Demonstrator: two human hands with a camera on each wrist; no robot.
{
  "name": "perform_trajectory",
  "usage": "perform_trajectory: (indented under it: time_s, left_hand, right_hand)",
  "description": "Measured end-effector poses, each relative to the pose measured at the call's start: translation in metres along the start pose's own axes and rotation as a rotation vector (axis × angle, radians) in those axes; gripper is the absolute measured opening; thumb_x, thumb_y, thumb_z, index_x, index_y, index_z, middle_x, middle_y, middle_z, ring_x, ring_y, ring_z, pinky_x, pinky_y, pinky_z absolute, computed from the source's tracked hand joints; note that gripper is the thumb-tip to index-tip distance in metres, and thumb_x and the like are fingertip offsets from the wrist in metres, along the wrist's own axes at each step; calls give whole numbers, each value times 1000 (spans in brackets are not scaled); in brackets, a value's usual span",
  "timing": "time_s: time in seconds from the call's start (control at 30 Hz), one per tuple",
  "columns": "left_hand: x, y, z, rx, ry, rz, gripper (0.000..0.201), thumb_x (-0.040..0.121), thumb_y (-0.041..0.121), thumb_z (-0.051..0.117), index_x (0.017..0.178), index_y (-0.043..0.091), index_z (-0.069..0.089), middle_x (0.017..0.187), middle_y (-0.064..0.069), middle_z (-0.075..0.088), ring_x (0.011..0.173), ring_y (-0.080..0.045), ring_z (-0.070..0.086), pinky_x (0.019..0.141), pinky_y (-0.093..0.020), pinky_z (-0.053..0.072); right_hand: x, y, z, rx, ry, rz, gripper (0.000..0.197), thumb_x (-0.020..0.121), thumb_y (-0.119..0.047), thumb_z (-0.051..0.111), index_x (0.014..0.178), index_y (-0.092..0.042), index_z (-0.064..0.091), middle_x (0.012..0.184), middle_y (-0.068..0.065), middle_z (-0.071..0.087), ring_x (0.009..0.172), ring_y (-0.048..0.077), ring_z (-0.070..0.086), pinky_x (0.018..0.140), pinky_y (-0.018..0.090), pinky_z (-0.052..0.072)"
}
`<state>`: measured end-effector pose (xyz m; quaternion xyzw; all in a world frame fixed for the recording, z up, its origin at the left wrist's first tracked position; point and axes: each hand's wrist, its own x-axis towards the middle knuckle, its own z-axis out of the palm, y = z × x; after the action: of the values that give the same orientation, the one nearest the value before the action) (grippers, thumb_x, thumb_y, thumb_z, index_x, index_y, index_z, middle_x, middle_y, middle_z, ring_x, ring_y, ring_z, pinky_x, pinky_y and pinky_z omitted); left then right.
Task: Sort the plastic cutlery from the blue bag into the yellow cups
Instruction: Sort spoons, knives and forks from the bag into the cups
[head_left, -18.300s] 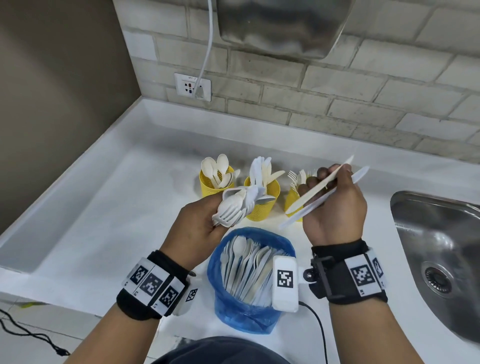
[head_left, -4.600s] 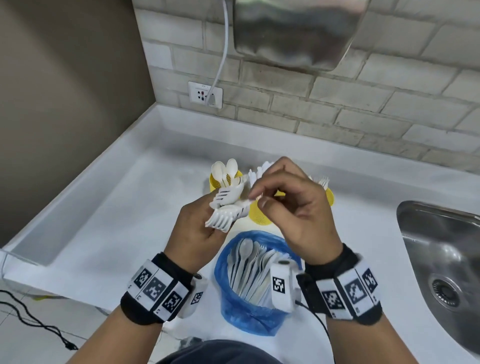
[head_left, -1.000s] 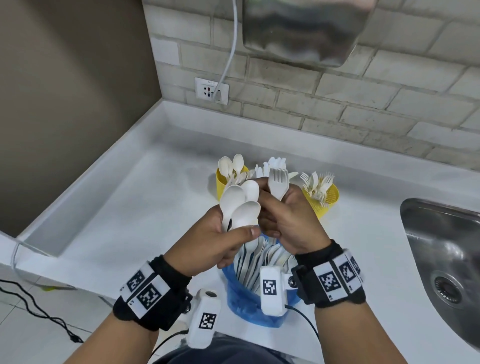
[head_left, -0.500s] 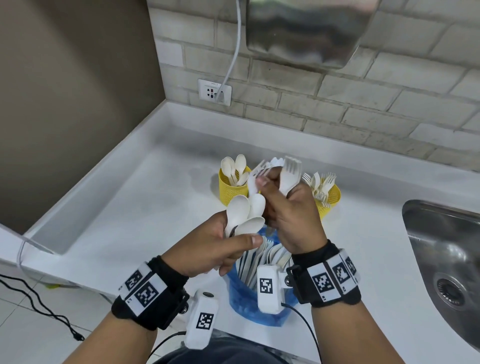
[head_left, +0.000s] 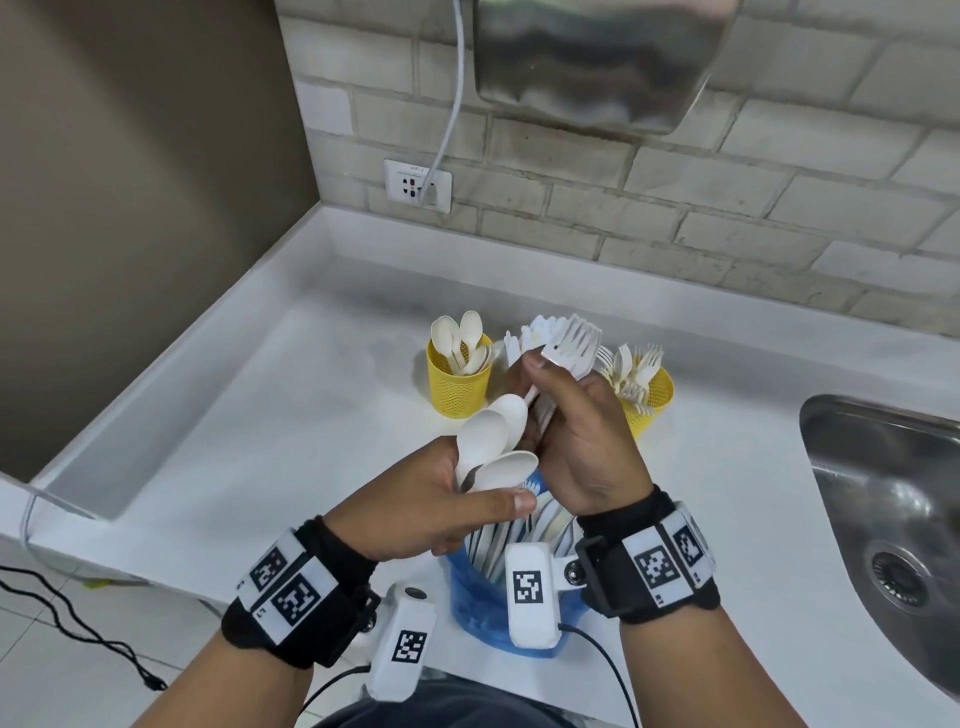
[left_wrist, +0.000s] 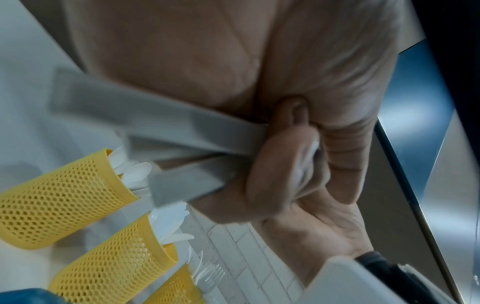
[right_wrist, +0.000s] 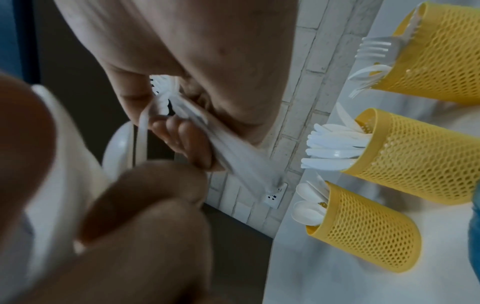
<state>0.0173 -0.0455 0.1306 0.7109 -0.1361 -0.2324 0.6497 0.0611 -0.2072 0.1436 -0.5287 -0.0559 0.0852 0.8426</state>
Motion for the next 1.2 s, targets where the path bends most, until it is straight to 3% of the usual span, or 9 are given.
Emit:
perform_trajectory:
  time_s: [0.23,0.43,0.53,0.7,0.83,0.9,1.03,1.13,1.2]
  left_hand:
    - [8,4,10,56,-9,-13,25,92,22,74,81,42,65,56,5,46,45,-13,38,45,-25,36]
    - [20,7,14,81,205,6,14,94,29,72,81,24,68,54,6,46,50,-16,43,50,-27,39]
    - [28,6,22,33,316,7,25,99,32,64,88,9,69,56,-1,42,53,-19,41,53,-30,41]
    - [38,11,35,-164,276,2,24,104,30,53,111,11,65,65,1,34,57,-15,28,51,-30,28]
    - [42,17,44,-201,189,21,29,106,32,49,85,29,70,68,-4,32,55,-14,26,49,-29,24]
    - [43,19,49,-199,156,25,35,103,38,50,72,34,65,67,-4,34,52,-15,26,47,-26,26]
    - [47,20,53,-214,104,37,38,99,49,48,129,31,62,74,-10,35,48,-13,27,42,-23,34]
    - [49,19,55,-146,52,54,41,99,50,47,140,49,50,74,-12,34,47,-14,31,42,-25,39]
    - [50,19,57,-106,51,40,42,100,49,45,141,42,49,70,-10,33,47,-14,31,43,-26,40]
  right_hand:
    - [6,-16,-14,270,41,-40,43,107,-29,40,70,-12,55,71,11,56,69,31,61,69,38,51]
    - [7,-38,-40,397,297,-160,47,107,-37,46,63,-22,40,51,-5,30,37,9,25,38,20,28]
    - [2,-41,-48,299,356,-163,47,106,-37,51,61,-23,44,50,-6,25,38,8,21,36,18,20]
    - [-10,-37,-56,-126,272,-98,23,95,-30,67,80,-15,58,52,-4,28,41,12,19,43,21,18]
    - [-24,-35,-59,-416,125,-141,7,96,-9,68,91,-5,67,53,-10,50,40,2,39,44,18,35]
    - [-28,-35,-61,-422,99,-156,7,94,0,67,95,7,66,62,2,61,44,1,52,49,9,40]
    - [-30,-34,-66,-511,91,-241,6,93,-1,70,91,4,70,73,7,70,62,5,64,65,18,50]
    - [-32,-35,-67,-497,131,-294,4,92,-1,72,89,-1,69,69,-5,68,59,2,62,62,15,48]
    - [-31,-36,-65,-484,153,-336,6,91,0,73,89,-1,67,67,0,66,60,6,62,63,18,51]
